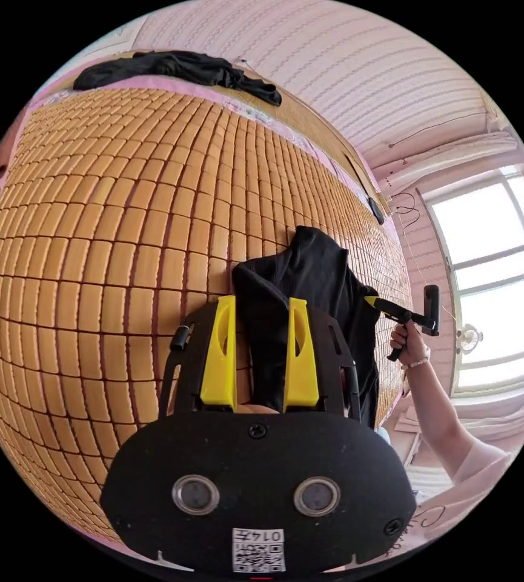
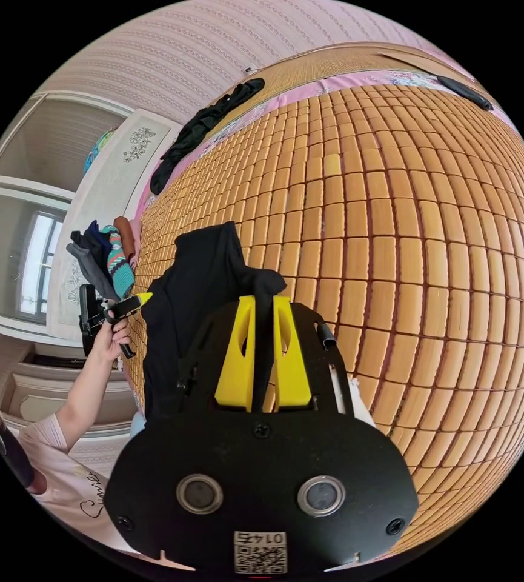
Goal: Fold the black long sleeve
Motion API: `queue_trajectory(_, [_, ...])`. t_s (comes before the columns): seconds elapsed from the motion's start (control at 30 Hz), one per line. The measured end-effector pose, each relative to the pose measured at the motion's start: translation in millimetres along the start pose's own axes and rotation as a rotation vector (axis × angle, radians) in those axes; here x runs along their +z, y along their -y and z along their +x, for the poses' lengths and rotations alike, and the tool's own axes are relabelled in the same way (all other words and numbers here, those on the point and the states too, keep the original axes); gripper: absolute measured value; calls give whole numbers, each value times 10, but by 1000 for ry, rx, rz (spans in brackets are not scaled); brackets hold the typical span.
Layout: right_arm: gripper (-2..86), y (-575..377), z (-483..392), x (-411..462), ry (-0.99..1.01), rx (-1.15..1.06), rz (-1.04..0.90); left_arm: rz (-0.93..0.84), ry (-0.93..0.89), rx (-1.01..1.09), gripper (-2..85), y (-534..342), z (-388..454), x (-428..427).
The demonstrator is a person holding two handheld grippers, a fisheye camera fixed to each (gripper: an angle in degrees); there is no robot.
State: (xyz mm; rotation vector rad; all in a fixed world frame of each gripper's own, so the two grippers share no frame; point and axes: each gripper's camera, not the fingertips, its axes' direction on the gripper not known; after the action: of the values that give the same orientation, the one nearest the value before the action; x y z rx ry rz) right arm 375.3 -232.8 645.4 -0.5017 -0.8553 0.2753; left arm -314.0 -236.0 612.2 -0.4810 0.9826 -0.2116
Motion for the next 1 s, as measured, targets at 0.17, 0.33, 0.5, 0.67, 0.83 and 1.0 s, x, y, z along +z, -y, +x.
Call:
queue_trajectory(0.17, [16, 5, 48, -325, -23, -5, 83, 17, -16, 22, 14, 176, 20, -126])
queue_trajectory(0.33, [10, 51, -2, -794, -6, -8, 221, 166, 18, 150, 0, 343, 432, -494])
queue_trajectory(0.5, [9, -57, -121, -1088, 4, -49, 288, 215, 20, 261, 2, 338, 741, -689])
queue_trajectory(0.67, [10, -706, -347, -1189, 103, -237, 246, 176, -60, 478, 17, -376, 870, -1004])
queue_trajectory(0.83, [12, -1969, -389, -1148, 127, -371, 167, 112, -91, 566, 28, -1684, 709, -1142])
queue_trajectory(1.0, [11, -2857, -184, -272, -33, -151, -182, -33, 47, 398, 38, -2645, 314, -516])
